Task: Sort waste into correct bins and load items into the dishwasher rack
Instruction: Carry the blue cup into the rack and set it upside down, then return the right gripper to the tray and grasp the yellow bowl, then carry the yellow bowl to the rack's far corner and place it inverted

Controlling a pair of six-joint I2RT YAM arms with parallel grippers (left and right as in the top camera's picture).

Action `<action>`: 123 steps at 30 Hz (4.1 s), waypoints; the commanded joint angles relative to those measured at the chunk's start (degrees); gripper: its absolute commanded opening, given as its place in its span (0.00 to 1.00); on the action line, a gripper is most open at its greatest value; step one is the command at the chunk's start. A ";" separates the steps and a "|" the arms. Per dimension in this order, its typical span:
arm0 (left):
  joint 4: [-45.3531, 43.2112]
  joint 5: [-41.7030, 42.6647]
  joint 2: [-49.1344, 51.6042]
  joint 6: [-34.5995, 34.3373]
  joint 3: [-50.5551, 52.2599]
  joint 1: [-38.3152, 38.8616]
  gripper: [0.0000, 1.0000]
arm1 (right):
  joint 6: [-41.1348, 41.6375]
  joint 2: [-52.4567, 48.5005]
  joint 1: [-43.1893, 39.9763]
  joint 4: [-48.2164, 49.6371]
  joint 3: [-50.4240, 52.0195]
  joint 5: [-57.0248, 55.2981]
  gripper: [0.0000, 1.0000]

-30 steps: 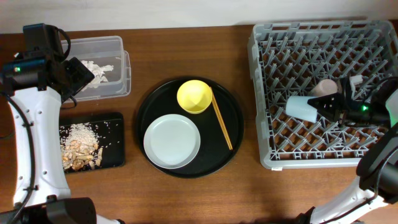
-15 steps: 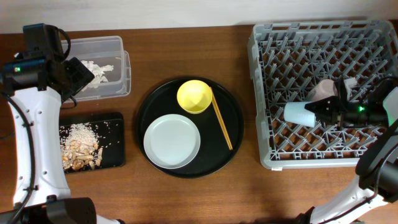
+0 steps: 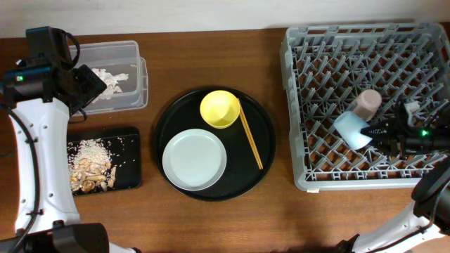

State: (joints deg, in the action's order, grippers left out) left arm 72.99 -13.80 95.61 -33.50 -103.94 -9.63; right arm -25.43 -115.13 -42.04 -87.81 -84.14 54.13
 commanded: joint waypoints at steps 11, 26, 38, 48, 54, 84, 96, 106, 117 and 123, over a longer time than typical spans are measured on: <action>-0.09 -0.59 -0.72 -0.35 -0.46 -0.28 0.99 | 22.93 2.69 -0.42 -0.46 -14.36 -24.24 0.38; -0.09 -0.59 -0.72 -0.35 -0.46 -0.28 0.99 | 18.18 9.99 25.16 0.26 -17.09 -20.20 0.38; -0.09 -0.59 -0.72 -0.35 -0.46 -0.28 0.99 | 40.15 8.52 65.66 35.45 -17.25 -46.99 0.73; -0.09 -0.59 -0.72 -0.35 -0.46 -0.28 0.99 | 44.65 -7.48 79.38 55.12 -17.25 -63.98 0.68; -0.09 -0.59 -0.72 -0.35 -0.46 -0.28 0.99 | 44.61 -12.00 81.33 56.57 -17.25 -64.00 0.57; -0.09 -0.59 -0.72 -0.35 -0.46 -0.28 0.99 | 47.10 -10.12 81.77 39.63 -35.58 -64.96 0.04; -0.09 -0.59 -0.72 -0.33 -0.46 -0.28 0.99 | 37.59 -8.35 51.74 17.49 -62.38 -37.27 0.04; -0.09 -0.59 -0.72 -0.35 -0.46 -0.28 0.99 | 31.17 -14.95 21.40 20.17 -56.72 5.40 0.04; -0.09 -0.59 -0.72 -0.35 -0.46 -0.28 0.99 | 39.80 -24.92 16.98 38.07 -54.97 22.21 0.04; -0.09 -0.59 -0.72 -0.35 -0.46 -0.28 0.99 | 41.66 -27.89 16.46 39.04 -54.88 17.33 0.04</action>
State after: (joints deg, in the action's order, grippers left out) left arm 72.99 -13.80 95.61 -33.50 -103.94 -9.63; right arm 14.66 -141.38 -25.32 -49.54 -139.26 71.85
